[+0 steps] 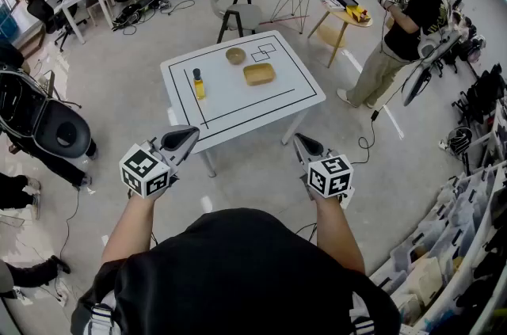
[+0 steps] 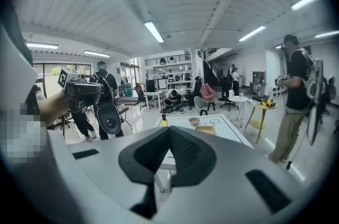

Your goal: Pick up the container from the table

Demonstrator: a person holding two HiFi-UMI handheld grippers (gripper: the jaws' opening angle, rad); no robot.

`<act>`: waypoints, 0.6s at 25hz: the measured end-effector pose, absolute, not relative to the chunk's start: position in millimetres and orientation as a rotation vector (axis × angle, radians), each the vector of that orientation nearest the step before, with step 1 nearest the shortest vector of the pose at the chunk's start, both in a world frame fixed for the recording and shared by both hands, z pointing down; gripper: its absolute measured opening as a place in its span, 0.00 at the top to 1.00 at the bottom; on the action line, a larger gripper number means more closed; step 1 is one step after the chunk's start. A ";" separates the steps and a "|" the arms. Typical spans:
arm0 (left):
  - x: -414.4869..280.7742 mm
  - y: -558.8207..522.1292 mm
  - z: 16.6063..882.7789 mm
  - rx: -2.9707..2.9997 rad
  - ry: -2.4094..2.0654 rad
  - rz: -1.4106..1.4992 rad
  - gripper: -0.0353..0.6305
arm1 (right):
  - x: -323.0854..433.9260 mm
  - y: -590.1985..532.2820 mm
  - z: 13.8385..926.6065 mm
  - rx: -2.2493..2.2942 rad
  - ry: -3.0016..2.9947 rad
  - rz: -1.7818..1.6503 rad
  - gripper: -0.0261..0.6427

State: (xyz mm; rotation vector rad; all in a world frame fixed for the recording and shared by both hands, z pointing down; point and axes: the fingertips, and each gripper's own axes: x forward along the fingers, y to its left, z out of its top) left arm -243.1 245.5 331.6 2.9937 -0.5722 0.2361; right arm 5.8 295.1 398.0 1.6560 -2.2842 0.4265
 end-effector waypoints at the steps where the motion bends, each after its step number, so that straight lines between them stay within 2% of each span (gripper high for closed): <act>1: -244.7 247.2 331.9 2.993 -0.571 0.234 0.94 | 3.5 294.4 398.6 1.654 -2.276 0.417 0.95; 15: -255.5 243.3 333.4 2.993 -0.542 0.253 0.94 | -8.6 284.9 390.5 1.687 -2.234 0.349 0.95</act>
